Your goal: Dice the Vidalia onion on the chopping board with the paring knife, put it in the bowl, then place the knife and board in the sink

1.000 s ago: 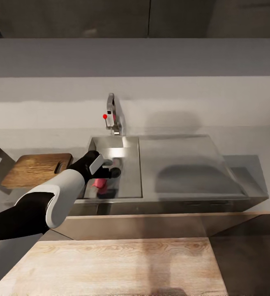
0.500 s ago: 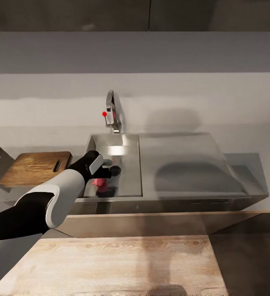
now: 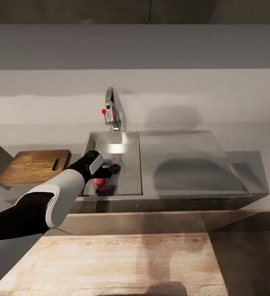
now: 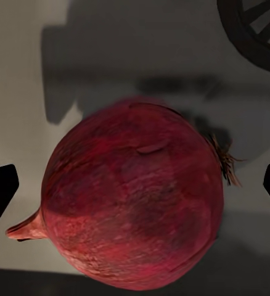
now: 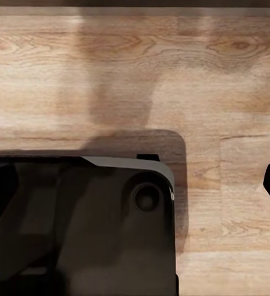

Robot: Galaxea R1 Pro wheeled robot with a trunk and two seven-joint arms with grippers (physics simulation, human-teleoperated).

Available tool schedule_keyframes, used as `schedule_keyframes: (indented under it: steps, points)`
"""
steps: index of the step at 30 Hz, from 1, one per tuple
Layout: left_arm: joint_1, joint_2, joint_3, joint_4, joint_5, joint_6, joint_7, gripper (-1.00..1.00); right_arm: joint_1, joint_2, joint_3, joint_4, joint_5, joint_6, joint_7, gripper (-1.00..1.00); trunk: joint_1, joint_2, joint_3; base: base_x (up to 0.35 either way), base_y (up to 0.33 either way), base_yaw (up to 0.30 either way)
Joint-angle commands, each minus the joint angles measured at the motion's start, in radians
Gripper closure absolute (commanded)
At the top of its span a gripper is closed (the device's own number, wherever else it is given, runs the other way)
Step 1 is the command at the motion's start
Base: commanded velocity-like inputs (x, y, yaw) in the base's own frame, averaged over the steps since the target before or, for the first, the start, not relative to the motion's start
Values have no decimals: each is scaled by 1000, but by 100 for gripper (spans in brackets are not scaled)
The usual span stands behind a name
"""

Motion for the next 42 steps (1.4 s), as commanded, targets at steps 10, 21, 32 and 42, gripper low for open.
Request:
schedule_keyframes:
  steps: [10, 21, 32, 42]
  points:
    - [0, 0, 2, -1, 10, 2, 10, -100, 0, 0, -3, -2, 12, -1, -4, -100, 1, -2, -8, 0, 0, 0]
    - [0, 1, 2, -3, 10, 2, 10, -100, 0, 0, -4, -2, 12, 0, -4, -100, 1, -2, -8, 0, 0, 0]
    - [0, 1, 2, -4, 10, 2, 10, -100, 0, 0, -4, -2, 12, 1, -4, -100, 1, -2, -8, 0, 0, 0]
    - [0, 0, 2, -4, 10, 2, 10, 100, 0, 0, -4, -2, 11, 1, -4, -100, 1, -2, -8, 0, 0, 0]
